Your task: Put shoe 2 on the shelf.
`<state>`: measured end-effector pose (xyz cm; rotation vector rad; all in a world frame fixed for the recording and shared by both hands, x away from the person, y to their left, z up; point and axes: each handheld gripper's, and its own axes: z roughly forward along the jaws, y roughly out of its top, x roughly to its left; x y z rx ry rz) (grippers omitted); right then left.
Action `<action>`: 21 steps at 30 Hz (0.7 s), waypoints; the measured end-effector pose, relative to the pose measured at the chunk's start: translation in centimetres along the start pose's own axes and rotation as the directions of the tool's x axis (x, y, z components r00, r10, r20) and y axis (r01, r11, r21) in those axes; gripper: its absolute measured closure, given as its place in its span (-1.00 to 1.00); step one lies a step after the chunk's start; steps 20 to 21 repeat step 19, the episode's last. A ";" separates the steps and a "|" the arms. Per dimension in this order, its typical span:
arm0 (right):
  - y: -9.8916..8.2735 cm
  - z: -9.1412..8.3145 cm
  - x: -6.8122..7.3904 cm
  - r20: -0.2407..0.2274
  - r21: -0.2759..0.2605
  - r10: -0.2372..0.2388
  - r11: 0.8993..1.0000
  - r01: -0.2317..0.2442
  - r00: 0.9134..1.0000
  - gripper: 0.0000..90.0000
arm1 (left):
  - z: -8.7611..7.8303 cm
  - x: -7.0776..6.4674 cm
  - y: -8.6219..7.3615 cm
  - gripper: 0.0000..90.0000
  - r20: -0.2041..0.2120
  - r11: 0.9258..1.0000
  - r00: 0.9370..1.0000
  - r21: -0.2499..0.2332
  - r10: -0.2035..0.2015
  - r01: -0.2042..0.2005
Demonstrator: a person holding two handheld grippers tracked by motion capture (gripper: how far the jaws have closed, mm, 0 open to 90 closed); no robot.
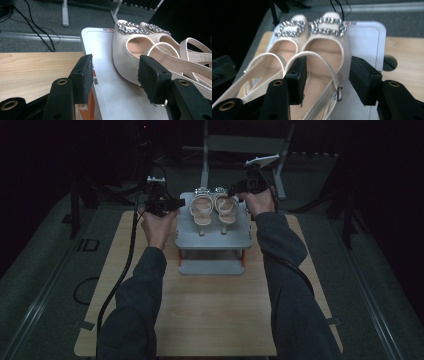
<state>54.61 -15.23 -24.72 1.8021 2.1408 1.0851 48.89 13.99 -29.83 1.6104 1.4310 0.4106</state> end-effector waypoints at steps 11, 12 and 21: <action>-1.6 -3.3 -2.4 -0.024 -0.210 -0.071 0.976 0.064 0.997 -0.04 | 0.2 0.2 -0.2 0.01 -0.023 1.000 1.000 0.007 0.014 -0.014; -1.8 -3.5 -2.8 -0.026 -0.223 -0.066 0.973 0.058 0.998 -0.04 | 0.2 0.3 -0.2 0.01 -0.026 1.000 1.000 0.008 0.016 -0.016; -3.5 -4.2 -5.3 -0.024 -0.253 -0.049 0.967 0.042 0.998 -0.03 | 0.0 0.5 -0.1 0.01 -0.041 1.000 0.999 0.004 0.022 -0.022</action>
